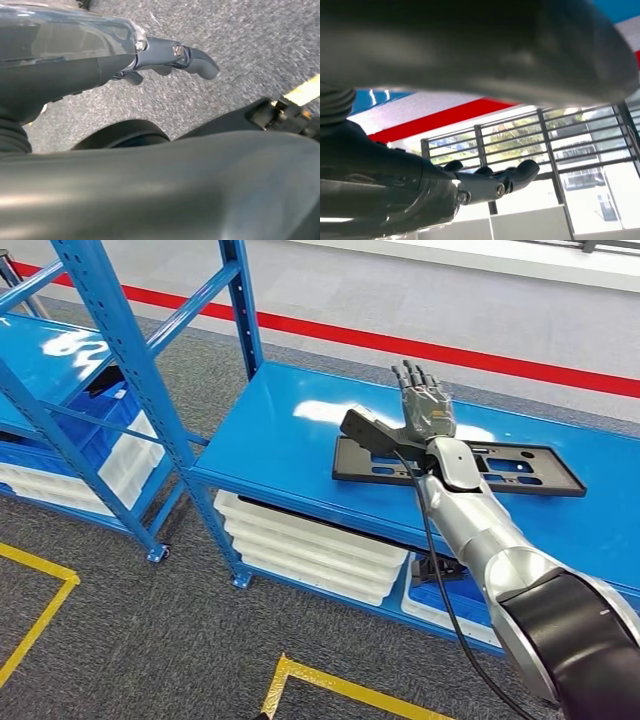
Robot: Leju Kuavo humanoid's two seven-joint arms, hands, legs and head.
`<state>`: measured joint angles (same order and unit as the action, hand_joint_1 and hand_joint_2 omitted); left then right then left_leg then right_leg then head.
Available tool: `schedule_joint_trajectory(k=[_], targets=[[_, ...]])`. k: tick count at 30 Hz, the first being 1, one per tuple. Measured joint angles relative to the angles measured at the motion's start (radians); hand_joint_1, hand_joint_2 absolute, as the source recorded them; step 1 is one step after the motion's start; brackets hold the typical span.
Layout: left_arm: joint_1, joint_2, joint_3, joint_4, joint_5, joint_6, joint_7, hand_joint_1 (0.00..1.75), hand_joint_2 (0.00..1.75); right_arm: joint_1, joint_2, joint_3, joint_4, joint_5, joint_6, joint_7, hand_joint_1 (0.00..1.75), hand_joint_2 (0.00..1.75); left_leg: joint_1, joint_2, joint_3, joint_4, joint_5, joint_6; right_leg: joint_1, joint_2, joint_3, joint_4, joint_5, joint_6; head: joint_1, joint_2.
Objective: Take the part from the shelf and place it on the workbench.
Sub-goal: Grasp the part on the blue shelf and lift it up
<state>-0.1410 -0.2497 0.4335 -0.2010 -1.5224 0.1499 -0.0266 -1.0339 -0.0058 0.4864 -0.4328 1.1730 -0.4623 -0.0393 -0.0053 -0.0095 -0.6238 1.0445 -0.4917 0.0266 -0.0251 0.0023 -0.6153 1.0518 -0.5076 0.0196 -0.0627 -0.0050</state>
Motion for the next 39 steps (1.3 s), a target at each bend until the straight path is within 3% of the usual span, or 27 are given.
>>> schedule_joint_trajectory(k=[2, 5, 7, 8, 11, 13, 15, 17, 18, 20, 22, 23, 24, 26, 27, 28, 32, 34, 36, 37, 38, 39], targets=[[0.000, 0.000, -0.001, 0.000, 0.000, 0.004, -0.005, 0.00, 1.75, -0.002, 0.000, 0.000, 0.000, 0.000, 0.000, 0.000, 0.00, 0.00, 0.004, 0.001, -0.010, 0.028, -0.023, -0.010, -0.004, -0.002, 0.002, -0.002, 0.002, -0.009, 0.000, 0.000], [0.000, 0.000, -0.002, 0.000, 0.000, 0.009, -0.007, 0.00, 1.75, -0.002, 0.000, 0.000, -0.001, 0.000, 0.000, 0.000, 0.00, 0.00, 0.012, 0.002, -0.083, 0.192, -0.107, -0.028, -0.006, -0.006, 0.003, -0.002, 0.002, -0.016, -0.001, 0.000], [0.001, 0.000, -0.002, 0.000, 0.001, 0.009, -0.006, 0.00, 1.75, 0.002, 0.000, 0.000, -0.001, 0.000, 0.000, 0.000, 0.00, 0.00, 0.015, 0.002, -0.118, 0.266, -0.122, -0.032, -0.006, -0.008, 0.004, -0.002, 0.001, -0.016, -0.001, 0.000], [0.002, 0.000, -0.002, 0.000, 0.001, 0.010, -0.006, 0.00, 1.75, 0.002, 0.000, 0.000, -0.001, 0.000, 0.000, 0.000, 0.00, 0.00, 0.016, 0.002, -0.111, 0.249, -0.103, -0.031, -0.006, -0.008, 0.005, -0.002, 0.000, -0.015, -0.001, 0.000], [0.001, 0.000, -0.002, 0.000, 0.001, 0.010, -0.005, 0.00, 1.75, -0.001, 0.000, 0.000, -0.002, 0.000, 0.000, 0.000, 0.00, 0.00, 0.014, 0.002, -0.029, 0.071, -0.011, -0.020, -0.005, -0.008, 0.009, -0.002, -0.004, -0.011, 0.000, 0.000], [0.000, 0.000, -0.002, 0.000, 0.001, 0.010, -0.005, 0.00, 1.75, -0.004, 0.000, 0.000, -0.002, 0.000, 0.000, 0.000, 0.00, 0.00, 0.010, 0.002, -0.002, 0.012, -0.001, -0.011, -0.003, -0.008, 0.007, -0.003, -0.004, -0.004, 0.000, 0.000], [0.000, 0.000, -0.002, 0.000, 0.002, 0.010, -0.004, 0.00, 1.75, -0.004, 0.001, 0.000, -0.002, 0.000, -0.001, 0.000, 0.00, 0.00, 0.006, 0.001, 0.001, 0.003, -0.005, -0.003, -0.003, -0.008, 0.006, -0.006, -0.004, 0.008, 0.000, 0.000], [0.000, 0.000, -0.002, 0.000, 0.002, 0.009, -0.002, 0.00, 1.75, -0.004, 0.000, 0.000, -0.002, 0.000, -0.001, 0.000, 0.00, 0.00, 0.008, 0.002, 0.006, -0.007, 0.000, 0.007, -0.005, -0.008, 0.001, 0.011, -0.021, 0.016, 0.000, 0.000], [0.000, 0.000, -0.002, 0.000, 0.003, 0.009, -0.002, 0.00, 1.75, -0.005, 0.000, 0.000, -0.002, 0.000, -0.001, 0.000, 0.00, 0.00, 0.009, 0.002, 0.009, -0.012, 0.002, 0.012, -0.004, -0.007, -0.012, 0.045, -0.045, 0.017, 0.000, 0.000], [-0.001, 0.000, -0.002, 0.000, 0.003, 0.009, -0.002, 0.00, 1.75, -0.003, -0.001, 0.000, -0.001, 0.000, -0.001, 0.000, 0.00, 0.00, 0.008, 0.003, 0.010, -0.013, 0.003, 0.017, -0.003, -0.005, -0.066, 0.166, -0.105, 0.015, 0.000, 0.000], [0.001, 0.000, -0.002, 0.000, 0.003, 0.009, -0.002, 0.00, 1.75, 0.003, -0.003, 0.000, 0.000, 0.000, -0.001, 0.000, 0.00, 0.00, 0.005, 0.002, 0.011, -0.012, 0.002, 0.019, -0.001, -0.004, -0.109, 0.254, -0.129, 0.016, 0.000, 0.000], [0.001, 0.000, -0.002, 0.000, 0.003, 0.009, -0.002, 0.00, 1.75, 0.005, -0.003, 0.000, 0.000, 0.000, -0.001, 0.000, 0.00, 0.00, 0.004, 0.002, 0.012, -0.011, 0.001, 0.019, -0.001, -0.004, -0.107, 0.248, -0.112, 0.016, 0.000, 0.000], [0.001, 0.000, -0.002, 0.000, 0.003, 0.009, -0.002, 0.00, 1.75, 0.005, -0.003, 0.000, 0.000, 0.000, -0.001, 0.000, 0.00, 0.00, 0.004, 0.001, 0.013, -0.011, 0.000, 0.018, -0.001, -0.004, -0.088, 0.203, -0.080, 0.015, 0.000, 0.000], [0.001, 0.000, -0.002, 0.000, 0.003, 0.009, -0.002, 0.00, 1.75, 0.001, -0.003, 0.000, 0.000, 0.000, -0.001, 0.000, 0.00, 0.00, 0.001, 0.001, 0.013, -0.007, -0.003, 0.014, 0.000, -0.004, -0.031, 0.071, -0.015, 0.012, 0.000, 0.000], [0.000, 0.000, -0.002, 0.000, 0.003, 0.009, -0.002, 0.00, 1.75, 0.000, -0.003, 0.000, 0.000, 0.000, -0.002, 0.000, 0.00, 0.00, 0.000, 0.000, 0.011, -0.005, -0.005, 0.011, 0.001, -0.003, -0.010, 0.024, 0.002, 0.010, 0.000, 0.000], [0.000, 0.000, -0.002, 0.000, 0.003, 0.009, -0.002, 0.00, 1.75, 0.000, -0.003, 0.000, 0.000, 0.000, -0.002, 0.000, 0.00, 0.00, -0.002, 0.000, 0.010, -0.003, -0.006, 0.008, 0.002, -0.002, 0.000, 0.000, 0.006, 0.008, 0.000, 0.000], [0.001, 0.000, -0.002, 0.000, 0.003, 0.009, -0.002, 0.00, 1.75, 0.000, -0.003, 0.000, -0.001, 0.001, -0.002, 0.000, 0.00, 0.00, 0.000, 0.000, 0.005, 0.012, -0.020, -0.004, -0.001, -0.001, 0.004, -0.008, 0.005, -0.005, 0.000, 0.000], [0.000, 0.001, -0.002, 0.000, 0.003, 0.009, -0.002, 0.00, 1.75, -0.002, -0.002, 0.000, -0.002, 0.001, -0.002, 0.000, 0.00, 0.00, 0.005, 0.001, -0.028, 0.089, -0.068, -0.018, -0.006, -0.004, 0.007, -0.010, 0.006, -0.012, -0.001, 0.000], [0.000, 0.001, -0.002, 0.000, 0.003, 0.009, -0.002, 0.00, 1.75, 0.000, -0.002, 0.000, -0.002, 0.002, -0.002, 0.000, 0.00, 0.00, 0.012, 0.002, -0.087, 0.215, -0.121, -0.029, -0.006, -0.007, 0.008, -0.010, 0.005, -0.016, -0.001, 0.000], [0.001, 0.001, -0.002, 0.000, 0.003, 0.009, -0.002, 0.00, 1.75, 0.002, -0.002, 0.000, -0.002, 0.002, -0.002, 0.000, 0.00, 0.00, 0.014, 0.002, -0.107, 0.256, -0.130, -0.032, -0.006, -0.008, 0.008, -0.010, 0.004, -0.016, -0.001, 0.000], [0.001, 0.001, -0.002, 0.000, 0.003, 0.009, -0.002, 0.00, 1.75, 0.003, -0.002, 0.000, -0.002, 0.002, -0.002, 0.000, 0.00, 0.00, 0.016, 0.002, -0.111, 0.261, -0.120, -0.033, -0.006, -0.008, 0.009, -0.010, 0.004, -0.015, -0.001, 0.000], [0.001, 0.001, -0.002, 0.000, 0.003, 0.009, -0.002, 0.00, 1.75, 0.003, -0.002, 0.000, -0.002, 0.002, -0.002, 0.000, 0.00, 0.00, 0.017, 0.002, -0.097, 0.227, -0.092, -0.032, -0.006, -0.008, 0.010, -0.010, 0.003, -0.015, -0.001, 0.000]])
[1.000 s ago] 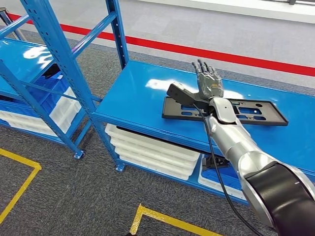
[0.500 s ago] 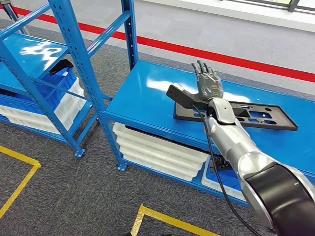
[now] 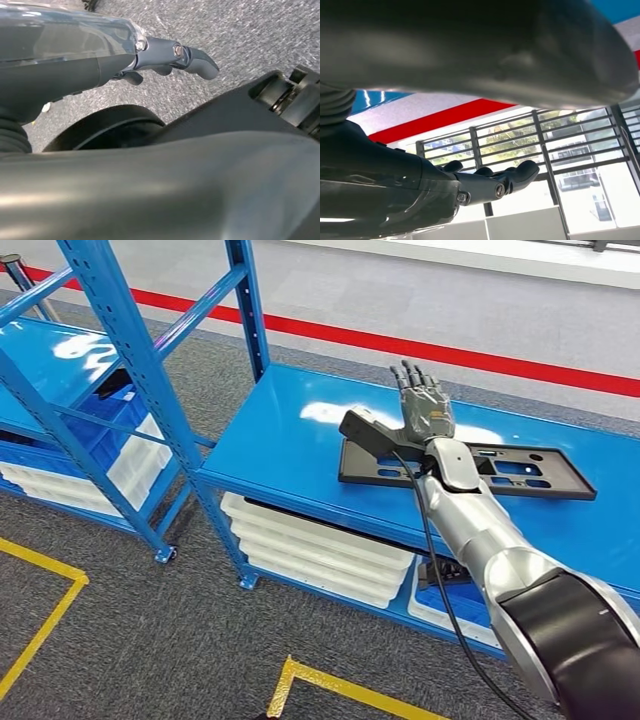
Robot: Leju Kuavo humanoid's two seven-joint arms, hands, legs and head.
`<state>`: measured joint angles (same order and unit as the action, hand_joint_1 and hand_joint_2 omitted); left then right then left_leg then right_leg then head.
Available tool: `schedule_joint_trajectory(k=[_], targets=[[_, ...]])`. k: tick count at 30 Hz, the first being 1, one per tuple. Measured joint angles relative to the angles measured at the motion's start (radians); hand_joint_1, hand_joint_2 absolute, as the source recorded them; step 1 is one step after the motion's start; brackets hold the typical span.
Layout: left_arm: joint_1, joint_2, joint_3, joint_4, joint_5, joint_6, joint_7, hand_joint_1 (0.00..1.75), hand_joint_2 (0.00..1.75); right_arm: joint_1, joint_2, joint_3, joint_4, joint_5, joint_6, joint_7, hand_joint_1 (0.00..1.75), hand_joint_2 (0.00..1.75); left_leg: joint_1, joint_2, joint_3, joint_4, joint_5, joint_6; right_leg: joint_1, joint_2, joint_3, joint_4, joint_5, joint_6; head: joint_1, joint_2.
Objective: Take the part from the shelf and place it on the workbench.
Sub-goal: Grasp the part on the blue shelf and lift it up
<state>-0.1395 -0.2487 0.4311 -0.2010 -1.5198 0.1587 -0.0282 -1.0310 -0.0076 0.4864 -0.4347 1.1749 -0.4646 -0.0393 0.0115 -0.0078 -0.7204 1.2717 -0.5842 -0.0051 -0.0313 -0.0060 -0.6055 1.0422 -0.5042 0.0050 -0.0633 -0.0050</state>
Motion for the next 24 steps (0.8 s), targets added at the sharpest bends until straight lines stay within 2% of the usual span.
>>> schedule_joint_trajectory(k=[2, 3, 4, 7, 8, 11, 12, 19, 24], targets=[[-0.001, 0.000, 0.000, 0.000, 0.000, 0.000, 0.000, 0.00, 1.75, -0.003, 0.000, 0.000, 0.000, 0.000, 0.000, 0.000, 0.00, 0.00, -0.001, 0.000, 0.059, -0.128, 0.067, 0.006, 0.001, 0.000, 0.002, 0.000, -0.002, 0.004, 0.000, 0.000], [-0.001, 0.000, 0.000, 0.000, 0.000, 0.000, 0.000, 0.00, 1.75, -0.004, 0.000, 0.000, 0.000, 0.000, 0.000, 0.000, 0.00, 0.00, -0.003, 0.000, 0.083, -0.181, 0.086, 0.010, 0.002, 0.001, 0.002, 0.000, -0.003, 0.007, 0.000, 0.000], [-0.001, 0.000, 0.000, 0.000, 0.000, 0.000, 0.000, 0.00, 1.75, -0.005, 0.000, 0.000, -0.001, 0.000, 0.000, 0.000, 0.00, 0.00, -0.005, 0.000, 0.097, -0.212, 0.093, 0.015, 0.003, 0.001, 0.000, 0.000, -0.003, 0.010, 0.000, 0.000], [-0.001, 0.000, 0.000, 0.000, 0.000, 0.000, 0.000, 0.00, 1.75, -0.005, 0.000, 0.000, -0.001, 0.000, -0.001, 0.000, 0.00, 0.00, -0.008, -0.001, 0.102, -0.231, 0.089, 0.027, 0.001, 0.001, -0.001, -0.003, -0.002, 0.027, 0.001, 0.000], [-0.001, 0.000, 0.000, 0.000, 0.000, 0.000, 0.000, 0.00, 1.75, -0.006, 0.001, 0.000, -0.002, 0.000, -0.001, 0.000, 0.00, 0.00, -0.008, -0.001, 0.106, -0.237, 0.091, 0.027, 0.001, 0.001, 0.002, -0.008, 0.000, 0.025, 0.001, 0.000], [-0.002, -0.001, 0.000, 0.000, 0.000, 0.000, 0.000, 0.00, 1.75, -0.012, 0.001, 0.000, -0.002, 0.000, -0.001, 0.000, 0.00, 0.00, -0.009, -0.001, 0.114, -0.247, 0.094, 0.024, 0.002, 0.001, 0.015, -0.023, 0.002, 0.002, 0.004, 0.000], [-0.002, -0.001, 0.000, 0.000, 0.000, 0.000, 0.000, 0.00, 1.75, -0.013, 0.001, 0.000, -0.002, 0.001, -0.001, 0.000, 0.00, 0.00, -0.011, -0.001, 0.114, -0.246, 0.094, 0.025, 0.002, 0.001, 0.017, -0.026, 0.002, 0.001, 0.004, 0.000], [-0.002, -0.001, 0.000, 0.000, 0.000, 0.000, 0.000, 0.00, 1.75, -0.014, 0.001, 0.000, -0.002, 0.000, -0.001, 0.000, 0.00, 0.00, -0.015, -0.001, 0.113, -0.244, 0.093, 0.030, -0.001, 0.001, 0.021, -0.034, 0.010, 0.025, 0.004, 0.000], [-0.002, -0.001, 0.000, 0.000, 0.000, 0.000, 0.000, 0.00, 1.75, -0.013, 0.001, 0.000, -0.002, 0.000, -0.001, 0.000, 0.00, 0.00, -0.015, -0.001, 0.114, -0.245, 0.093, 0.030, -0.001, 0.001, 0.020, -0.034, 0.009, 0.030, 0.003, 0.000]])
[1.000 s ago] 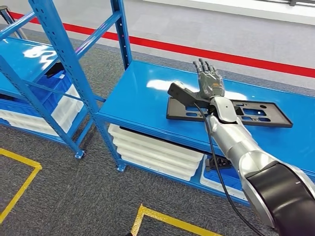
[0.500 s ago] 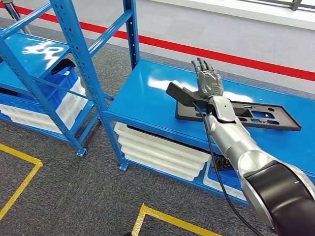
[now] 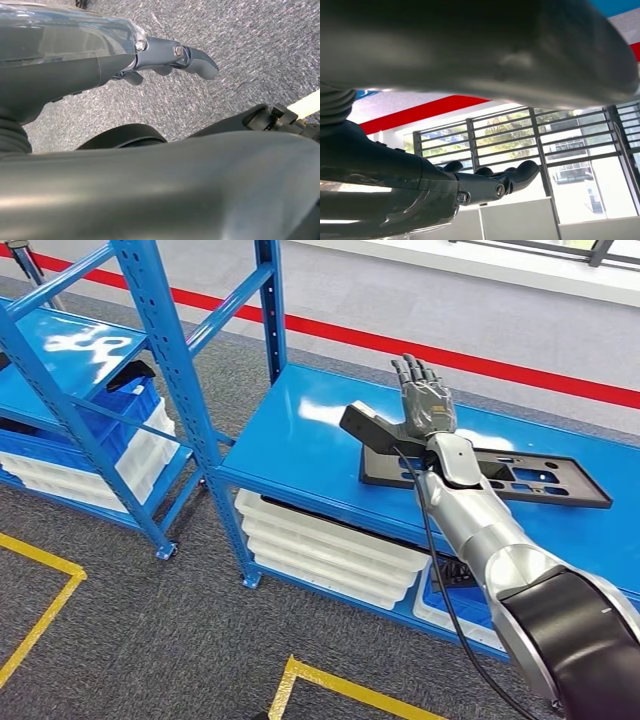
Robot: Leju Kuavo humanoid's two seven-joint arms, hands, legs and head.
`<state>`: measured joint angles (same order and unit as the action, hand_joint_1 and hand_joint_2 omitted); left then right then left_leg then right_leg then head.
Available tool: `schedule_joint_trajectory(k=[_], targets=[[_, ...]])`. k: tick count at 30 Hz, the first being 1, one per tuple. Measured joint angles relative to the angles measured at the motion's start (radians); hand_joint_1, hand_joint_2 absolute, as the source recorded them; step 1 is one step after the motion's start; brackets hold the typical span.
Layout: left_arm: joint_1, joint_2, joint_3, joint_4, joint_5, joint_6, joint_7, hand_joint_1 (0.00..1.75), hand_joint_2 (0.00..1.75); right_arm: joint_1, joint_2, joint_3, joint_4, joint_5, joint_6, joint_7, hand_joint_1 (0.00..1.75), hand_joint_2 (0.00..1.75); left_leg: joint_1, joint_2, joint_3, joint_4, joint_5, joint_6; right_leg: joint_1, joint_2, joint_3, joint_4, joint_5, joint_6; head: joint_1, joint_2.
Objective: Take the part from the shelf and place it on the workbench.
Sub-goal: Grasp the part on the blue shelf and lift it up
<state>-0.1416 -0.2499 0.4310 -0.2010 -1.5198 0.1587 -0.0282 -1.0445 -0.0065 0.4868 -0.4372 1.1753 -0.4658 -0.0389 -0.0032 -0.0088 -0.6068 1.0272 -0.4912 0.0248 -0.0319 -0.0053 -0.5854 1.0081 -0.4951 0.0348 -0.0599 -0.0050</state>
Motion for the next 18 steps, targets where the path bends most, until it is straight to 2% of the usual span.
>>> schedule_joint_trajectory(k=[18], targets=[[0.000, 0.000, 0.000, 0.000, 0.000, 0.000, 0.000, 0.00, 1.75, 0.000, 0.000, 0.000, 0.000, 0.000, 0.000, 0.000, 0.00, 0.00, 0.005, 0.000, 0.000, -0.001, 0.000, 0.000, 0.005, 0.000, -0.001, 0.002, 0.000, -0.001, 0.000, 0.000]])
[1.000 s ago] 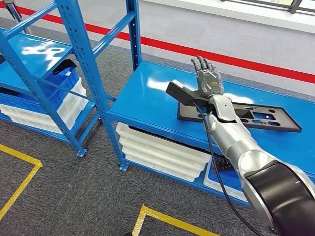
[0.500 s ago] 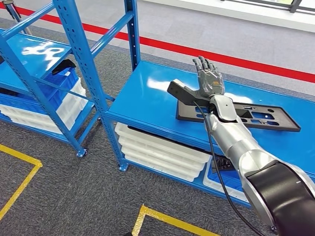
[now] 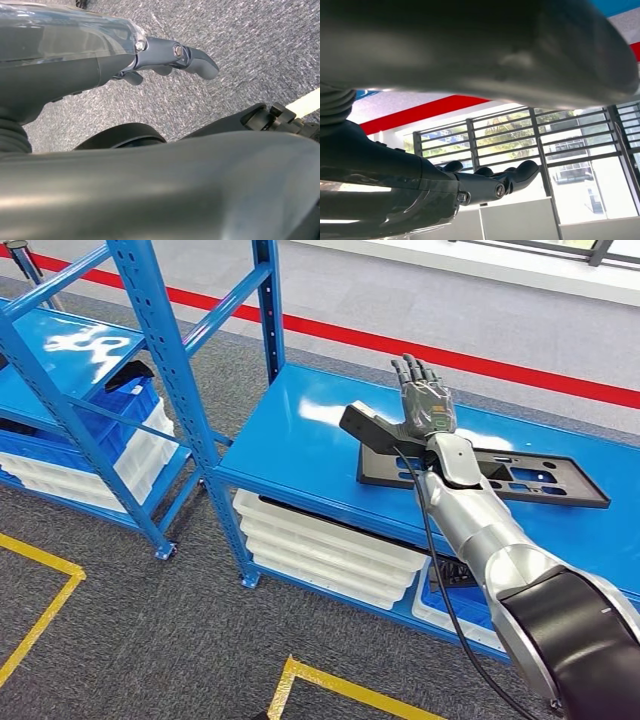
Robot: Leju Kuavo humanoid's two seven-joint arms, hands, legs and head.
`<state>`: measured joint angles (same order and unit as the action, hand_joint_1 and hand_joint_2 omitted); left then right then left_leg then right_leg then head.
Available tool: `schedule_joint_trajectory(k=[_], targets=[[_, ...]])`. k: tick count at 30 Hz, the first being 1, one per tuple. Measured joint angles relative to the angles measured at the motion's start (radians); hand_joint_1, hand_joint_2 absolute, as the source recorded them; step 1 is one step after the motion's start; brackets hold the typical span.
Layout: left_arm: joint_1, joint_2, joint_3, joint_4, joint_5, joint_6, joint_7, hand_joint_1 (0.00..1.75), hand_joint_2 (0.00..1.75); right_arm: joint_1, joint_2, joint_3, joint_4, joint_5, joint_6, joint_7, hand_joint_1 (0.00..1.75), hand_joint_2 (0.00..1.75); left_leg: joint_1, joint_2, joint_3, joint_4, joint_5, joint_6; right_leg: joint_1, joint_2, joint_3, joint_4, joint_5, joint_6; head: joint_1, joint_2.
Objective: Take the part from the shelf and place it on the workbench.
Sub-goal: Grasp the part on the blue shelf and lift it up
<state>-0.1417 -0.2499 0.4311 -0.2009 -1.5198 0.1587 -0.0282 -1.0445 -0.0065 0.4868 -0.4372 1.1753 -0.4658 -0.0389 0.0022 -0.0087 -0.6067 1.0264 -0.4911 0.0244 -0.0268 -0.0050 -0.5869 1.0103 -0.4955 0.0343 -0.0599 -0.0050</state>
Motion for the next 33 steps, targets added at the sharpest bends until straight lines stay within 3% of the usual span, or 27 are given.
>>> schedule_joint_trajectory(k=[11, 17, 33], targets=[[0.000, 0.000, 0.000, 0.000, 0.000, 0.000, 0.000, 0.00, 1.75, 0.000, 0.000, 0.000, 0.000, 0.000, 0.000, 0.001, 0.00, 0.00, 0.000, 0.000, 0.000, 0.000, 0.000, 0.000, 0.000, 0.000, 0.000, 0.000, 0.000, 0.000, 0.000, 0.000], [0.000, 0.000, 0.001, 0.000, 0.002, 0.000, 0.018, 0.00, 1.75, -0.001, -0.001, 0.000, 0.001, 0.023, 0.000, 0.055, 0.00, 0.00, 0.000, 0.000, 0.000, 0.000, 0.000, 0.000, 0.000, 0.000, 0.000, 0.000, 0.000, 0.000, 0.000, 0.000], [0.001, 0.000, 0.002, 0.000, 0.012, 0.000, 0.019, 0.00, 1.75, -0.010, -0.025, 0.000, 0.005, 0.037, 0.014, 0.083, 0.00, 0.00, 0.000, 0.000, 0.000, 0.000, 0.000, 0.000, 0.000, 0.000, 0.000, 0.000, 0.000, 0.000, 0.000, 0.000]])
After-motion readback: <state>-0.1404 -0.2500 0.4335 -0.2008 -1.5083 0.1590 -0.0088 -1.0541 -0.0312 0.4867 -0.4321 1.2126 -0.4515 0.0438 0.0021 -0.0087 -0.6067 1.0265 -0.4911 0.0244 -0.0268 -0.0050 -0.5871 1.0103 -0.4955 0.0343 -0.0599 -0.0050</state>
